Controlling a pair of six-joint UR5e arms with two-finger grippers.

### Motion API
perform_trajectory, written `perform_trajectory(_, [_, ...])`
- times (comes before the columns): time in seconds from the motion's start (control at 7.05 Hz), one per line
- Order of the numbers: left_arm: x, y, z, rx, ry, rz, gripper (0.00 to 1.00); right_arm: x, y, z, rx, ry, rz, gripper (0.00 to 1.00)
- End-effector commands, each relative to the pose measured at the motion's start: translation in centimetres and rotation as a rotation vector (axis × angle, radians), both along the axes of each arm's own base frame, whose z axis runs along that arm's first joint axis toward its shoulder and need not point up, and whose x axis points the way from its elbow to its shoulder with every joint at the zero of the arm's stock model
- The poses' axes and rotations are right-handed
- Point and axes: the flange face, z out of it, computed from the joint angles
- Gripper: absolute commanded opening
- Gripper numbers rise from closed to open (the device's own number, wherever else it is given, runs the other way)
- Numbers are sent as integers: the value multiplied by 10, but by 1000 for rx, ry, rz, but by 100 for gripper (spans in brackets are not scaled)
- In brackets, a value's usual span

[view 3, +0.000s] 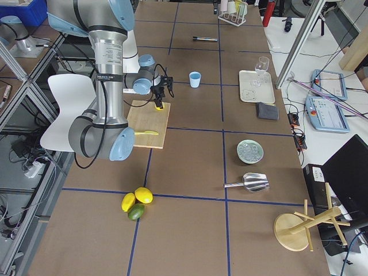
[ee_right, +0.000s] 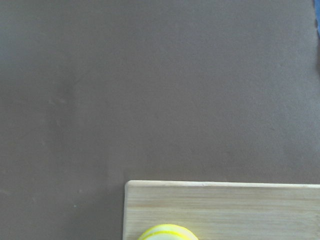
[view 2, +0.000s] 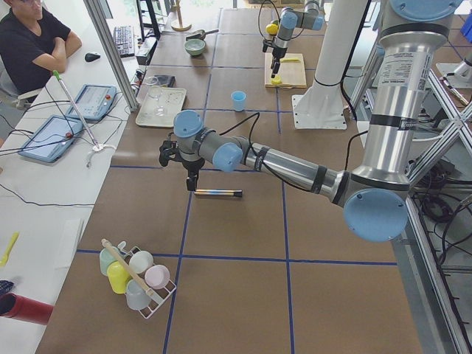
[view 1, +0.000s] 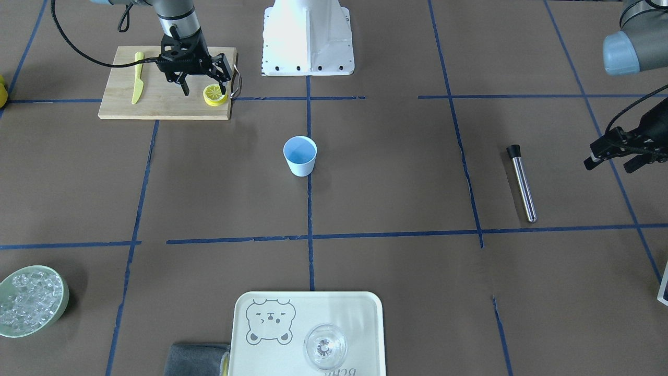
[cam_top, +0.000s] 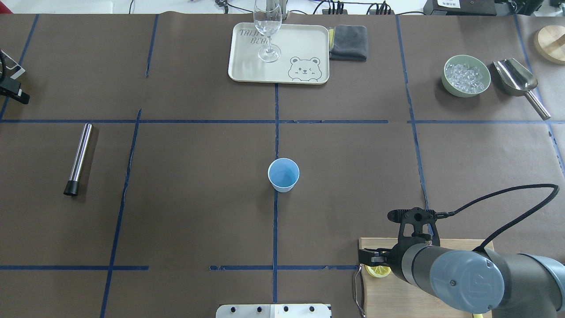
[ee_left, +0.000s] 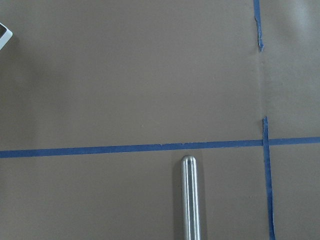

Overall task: Squeeze lemon into cup
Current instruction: 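Move the right gripper down toward the lemon slice on the cutting board, then close the right gripper on the lemon slice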

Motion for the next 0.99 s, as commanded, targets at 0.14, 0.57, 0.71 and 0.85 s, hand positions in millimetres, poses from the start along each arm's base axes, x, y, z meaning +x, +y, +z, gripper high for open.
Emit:
perform_trajectory(0.14, [0, 0, 1, 1, -1, 2, 100, -14, 4, 2, -6, -3, -2, 100])
perform_trajectory(0.57, [0, 0, 3, -1, -2, 3, 100, -20, 10, 7, -8, 6, -17, 100])
perform_trajectory(0.71, [1, -1, 5, -3, -2, 5, 100, -20, 12, 7, -9, 8, -24, 100])
perform_trajectory(0.85, [1, -1, 5, -3, -2, 5, 100, -21, 12, 7, -11, 8, -26, 100])
